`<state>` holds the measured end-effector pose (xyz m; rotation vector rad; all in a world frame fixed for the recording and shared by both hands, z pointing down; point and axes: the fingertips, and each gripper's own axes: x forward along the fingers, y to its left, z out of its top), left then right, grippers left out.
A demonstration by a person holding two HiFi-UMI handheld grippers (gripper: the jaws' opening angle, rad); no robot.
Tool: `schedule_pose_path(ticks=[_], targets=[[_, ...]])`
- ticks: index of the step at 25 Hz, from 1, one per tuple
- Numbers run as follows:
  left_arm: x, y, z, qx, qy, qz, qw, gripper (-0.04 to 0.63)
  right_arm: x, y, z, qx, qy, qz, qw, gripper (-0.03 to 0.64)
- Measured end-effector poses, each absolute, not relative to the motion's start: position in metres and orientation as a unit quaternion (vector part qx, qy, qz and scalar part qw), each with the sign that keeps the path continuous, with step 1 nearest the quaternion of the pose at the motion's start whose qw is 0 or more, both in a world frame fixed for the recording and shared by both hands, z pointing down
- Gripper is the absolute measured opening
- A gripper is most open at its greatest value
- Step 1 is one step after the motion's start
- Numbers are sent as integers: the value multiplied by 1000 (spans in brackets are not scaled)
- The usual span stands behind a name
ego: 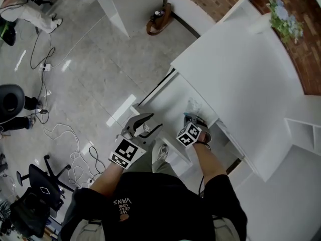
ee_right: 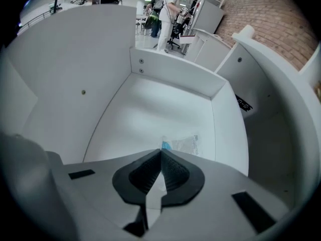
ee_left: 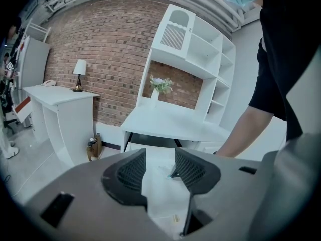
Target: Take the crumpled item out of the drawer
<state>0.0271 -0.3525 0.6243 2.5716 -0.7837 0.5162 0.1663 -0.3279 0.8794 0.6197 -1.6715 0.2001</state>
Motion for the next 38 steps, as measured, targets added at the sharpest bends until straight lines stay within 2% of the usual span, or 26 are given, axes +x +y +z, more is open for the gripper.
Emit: schedule_pose_path(ticks=[11,19,28,38], targets=[[33,-336,602,927,-280,171,180,161,160,-329,820,359,-750,120,542,-2],[31,-316,586,927,-295,161,165,161,155,-316,764,395,-770,100,492,-2],[27,-287,565,925,-319,146,148,161,149,-297,682,440,-790,60,423,-2],[28,-260,538,923,-338,138,125,161,163,-271,559,488,-801,-45,345,-2]])
